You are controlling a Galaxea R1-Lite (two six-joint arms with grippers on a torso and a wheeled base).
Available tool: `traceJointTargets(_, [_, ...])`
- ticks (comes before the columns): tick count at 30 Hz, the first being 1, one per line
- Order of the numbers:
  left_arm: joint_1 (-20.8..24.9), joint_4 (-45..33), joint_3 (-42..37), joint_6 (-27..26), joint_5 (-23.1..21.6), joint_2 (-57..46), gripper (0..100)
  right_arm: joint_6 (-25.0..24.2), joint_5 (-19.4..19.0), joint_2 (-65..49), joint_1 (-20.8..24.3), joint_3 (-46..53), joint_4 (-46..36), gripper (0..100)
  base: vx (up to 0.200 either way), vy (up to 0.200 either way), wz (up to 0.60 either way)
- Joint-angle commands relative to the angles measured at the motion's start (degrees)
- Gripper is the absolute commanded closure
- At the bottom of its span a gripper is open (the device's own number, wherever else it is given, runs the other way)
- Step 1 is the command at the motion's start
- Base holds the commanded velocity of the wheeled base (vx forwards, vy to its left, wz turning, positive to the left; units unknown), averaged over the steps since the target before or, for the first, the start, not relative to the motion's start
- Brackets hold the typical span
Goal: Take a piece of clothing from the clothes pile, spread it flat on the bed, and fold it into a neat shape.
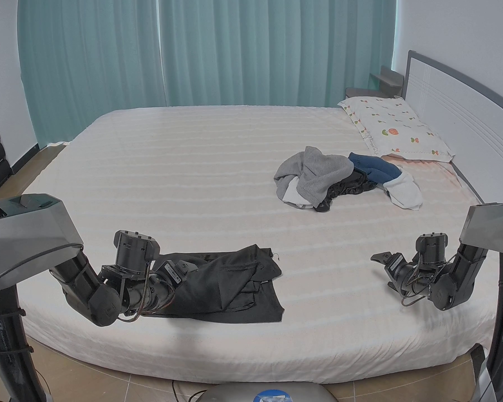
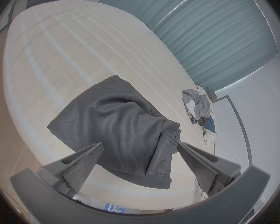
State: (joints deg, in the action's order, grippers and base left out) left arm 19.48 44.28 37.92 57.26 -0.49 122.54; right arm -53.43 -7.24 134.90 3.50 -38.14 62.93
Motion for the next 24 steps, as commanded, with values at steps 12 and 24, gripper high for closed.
traceJointTargets(12, [-6.1,2.3,2.1,4.4,-2.2,1.1,0,0.4,3.8,-3.7,5.7,1.1,0.0,0,0.000,0.133,0.00])
traceJointTargets(24, [-7.5,2.3,3.0,4.5,-2.7,4.5,0,3.1,5.3,-7.4,6.8,2.6,-0.6,0,0.000,0.200,0.00])
